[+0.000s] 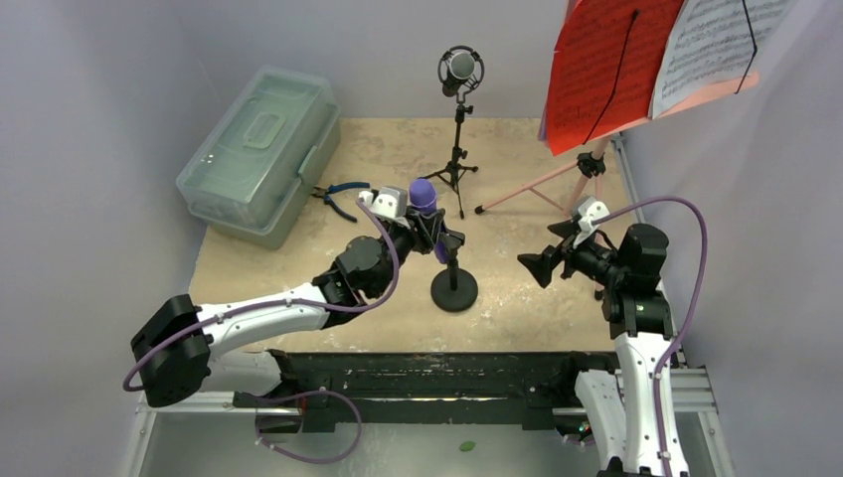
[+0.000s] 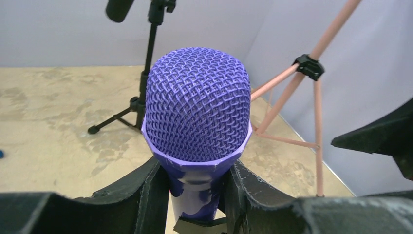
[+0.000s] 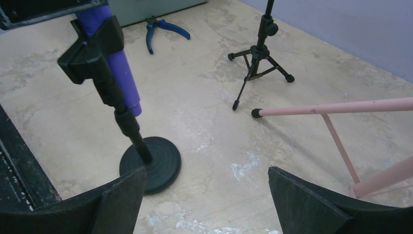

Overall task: Pack up the instrument practice props
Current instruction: Remove the microphone from the microphone stand.

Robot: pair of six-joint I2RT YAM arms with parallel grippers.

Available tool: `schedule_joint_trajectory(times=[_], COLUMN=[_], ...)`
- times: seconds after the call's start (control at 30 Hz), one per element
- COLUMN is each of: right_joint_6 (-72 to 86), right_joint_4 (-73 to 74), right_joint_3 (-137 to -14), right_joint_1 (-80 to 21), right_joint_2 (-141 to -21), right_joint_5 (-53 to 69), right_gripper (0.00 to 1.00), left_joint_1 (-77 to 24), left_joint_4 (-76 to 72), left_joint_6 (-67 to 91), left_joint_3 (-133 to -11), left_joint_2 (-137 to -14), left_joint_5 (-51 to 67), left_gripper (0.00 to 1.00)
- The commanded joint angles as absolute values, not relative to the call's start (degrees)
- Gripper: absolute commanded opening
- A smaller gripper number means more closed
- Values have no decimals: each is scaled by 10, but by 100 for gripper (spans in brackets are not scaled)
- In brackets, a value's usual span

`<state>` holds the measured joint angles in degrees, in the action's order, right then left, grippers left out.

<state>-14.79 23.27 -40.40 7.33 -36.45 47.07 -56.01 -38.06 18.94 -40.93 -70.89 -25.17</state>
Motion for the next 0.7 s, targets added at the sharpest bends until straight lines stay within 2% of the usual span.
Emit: schedule_joint_trajectory(times=[0.0,0.2,0.33,0.4,0.5,0.67], right_joint_6=[-174,-273,-511,-557,-558,-376], right_joint_4=[248,286,454,474,457,260], right_joint_3=[-417,-433,-467,-476,-484,-456], right_joint_1=[64,63,55,44,26,-39], right_joint_2=[-375,-412,-458,-481,-500,-493], right_joint_5=[526,659,756,762,749,664], right_gripper=[99,99,99,99,99,99], left_joint_1=[-619,-671,-704,-718,-735,-754], left_joint_4=[-402,-401,-406,-406,-399,-401], left_joint_6=[208,176,155,158,167,183], left_joint_3=[-449,-482,-503,-515,-531,-537], left_joint_2=[-736,-770,-794,-808,-827,-845], left_joint_5=[-413,-480,-515,-543,-570,-597], left_gripper=[0,0,0,0,0,0])
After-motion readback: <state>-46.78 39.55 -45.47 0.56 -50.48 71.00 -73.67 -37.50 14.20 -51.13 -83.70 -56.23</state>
